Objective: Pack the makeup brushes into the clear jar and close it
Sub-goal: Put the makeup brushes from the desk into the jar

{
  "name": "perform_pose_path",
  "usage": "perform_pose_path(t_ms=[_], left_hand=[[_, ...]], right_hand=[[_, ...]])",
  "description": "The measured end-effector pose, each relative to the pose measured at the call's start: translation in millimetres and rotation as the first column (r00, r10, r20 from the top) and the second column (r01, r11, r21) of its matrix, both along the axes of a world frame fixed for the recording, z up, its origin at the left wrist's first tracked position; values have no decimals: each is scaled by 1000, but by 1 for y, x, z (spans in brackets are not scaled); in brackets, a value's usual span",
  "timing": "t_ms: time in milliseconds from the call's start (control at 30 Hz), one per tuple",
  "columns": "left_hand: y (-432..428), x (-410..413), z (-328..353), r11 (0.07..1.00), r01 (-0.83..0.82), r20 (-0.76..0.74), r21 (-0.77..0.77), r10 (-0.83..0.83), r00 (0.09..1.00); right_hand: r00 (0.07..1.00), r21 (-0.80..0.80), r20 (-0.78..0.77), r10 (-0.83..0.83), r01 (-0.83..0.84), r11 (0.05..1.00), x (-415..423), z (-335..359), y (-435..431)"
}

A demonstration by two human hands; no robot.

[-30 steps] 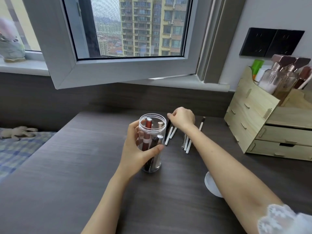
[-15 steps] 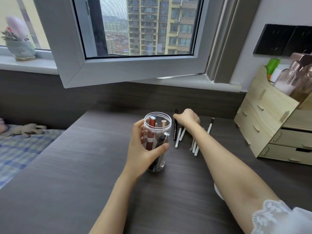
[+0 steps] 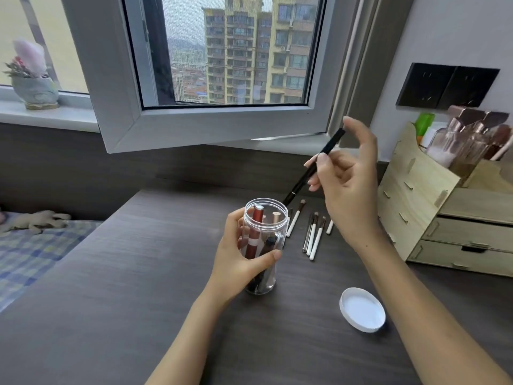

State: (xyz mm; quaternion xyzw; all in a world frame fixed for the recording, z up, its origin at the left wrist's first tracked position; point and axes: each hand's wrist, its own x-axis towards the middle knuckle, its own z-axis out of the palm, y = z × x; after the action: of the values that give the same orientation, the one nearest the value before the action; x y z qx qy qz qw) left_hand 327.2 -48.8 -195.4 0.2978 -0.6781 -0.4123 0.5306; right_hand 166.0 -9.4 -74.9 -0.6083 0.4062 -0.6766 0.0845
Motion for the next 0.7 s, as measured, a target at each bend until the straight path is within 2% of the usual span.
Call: perform_pose_path(t_ms=[67, 133, 267, 333, 400, 433, 467, 500, 533, 567, 600, 633, 700], left_hand=[[2, 0, 0, 1000, 9, 1, 6, -9, 1000], [3, 0, 0, 1000, 14, 3, 10, -14, 1000], [5, -1, 2, 1000, 19, 4, 18, -19, 1000], [5, -1, 2, 1000, 20, 2, 18, -20, 1000], [5, -1, 2, 1000, 23, -1, 20, -23, 1000], [5, -1, 2, 999, 25, -2, 20, -25, 1000], [5, -1, 2, 999, 27, -3, 19, -27, 1000], [6, -1, 3, 999, 29, -6, 17, -29, 1000], [6, -1, 3, 999, 31, -9, 17, -30, 999], [6, -2, 3, 999, 33, -13, 17, -32, 999], [6, -2, 3, 999, 33, -15, 17, -33, 999], [6, -2, 3, 999, 35, -17, 17, -34, 999], [7, -1, 4, 999, 37, -14, 19, -36, 999]], right_hand=[[999, -122, 14, -40, 42, 992, 0, 3, 9], [997, -162, 79, -17, 30, 986, 0, 8, 15], [983, 11, 163, 90, -93, 996, -1, 17, 19], [990, 147, 95, 107, -121, 982, -5, 24, 19], [982, 283, -150, 112, -66, 957, -10, 32, 23], [924, 331, -360, 126, 0, 944, -12, 37, 24], [786, 350, -601, 143, 98, 931, -14, 42, 25], [577, 344, -799, 171, 205, 916, -12, 46, 24], [359, 306, -914, 191, 299, 904, -7, 50, 22], [190, 250, -963, 193, 350, 903, 0, 53, 20], [87, 210, -978, 191, 357, 910, 10, 56, 17], [38, 201, -979, 200, 343, 918, 20, 59, 14], [-3, 256, -962, 273, 339, 905, 39, 64, 7]])
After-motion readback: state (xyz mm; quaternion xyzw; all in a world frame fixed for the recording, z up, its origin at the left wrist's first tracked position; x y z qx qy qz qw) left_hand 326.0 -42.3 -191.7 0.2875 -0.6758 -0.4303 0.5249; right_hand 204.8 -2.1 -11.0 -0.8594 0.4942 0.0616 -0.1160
